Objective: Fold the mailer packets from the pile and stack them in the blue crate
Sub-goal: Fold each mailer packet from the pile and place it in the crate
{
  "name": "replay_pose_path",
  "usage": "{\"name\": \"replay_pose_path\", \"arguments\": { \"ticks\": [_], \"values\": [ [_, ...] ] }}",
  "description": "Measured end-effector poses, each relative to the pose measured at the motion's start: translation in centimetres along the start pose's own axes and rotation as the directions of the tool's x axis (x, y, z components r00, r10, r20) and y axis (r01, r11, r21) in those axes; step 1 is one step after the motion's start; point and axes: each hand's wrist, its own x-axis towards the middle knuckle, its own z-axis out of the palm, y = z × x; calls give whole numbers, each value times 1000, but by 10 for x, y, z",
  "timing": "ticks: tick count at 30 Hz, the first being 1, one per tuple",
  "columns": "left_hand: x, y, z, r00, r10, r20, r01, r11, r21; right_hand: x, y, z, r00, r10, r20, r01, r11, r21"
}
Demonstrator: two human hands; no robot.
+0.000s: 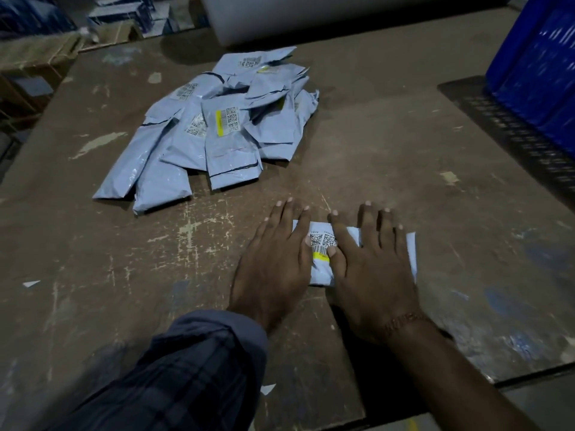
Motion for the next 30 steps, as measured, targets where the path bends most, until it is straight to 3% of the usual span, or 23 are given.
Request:
{"name": "replay_pose_path", "arguments": {
  "ticks": [5, 14, 21, 30],
  "values": [
    [0, -1, 2, 999, -28, -30, 27, 998, -56, 19, 17, -6, 987, -147, 66, 146, 989, 23],
    [-1, 2, -4, 999, -37, 0, 37, 997, -70, 1, 3, -13, 999, -32, -38, 35, 998, 61],
    [-3, 6, -12, 998, -58, 19, 60, 992, -110, 3, 1, -19, 999, -32, -18, 33, 997, 65],
    [-6, 7, -16, 998, -14, 60, 17, 999, -43, 1, 4, -23, 999, -52, 7, 51, 996, 77]
  ]
}}
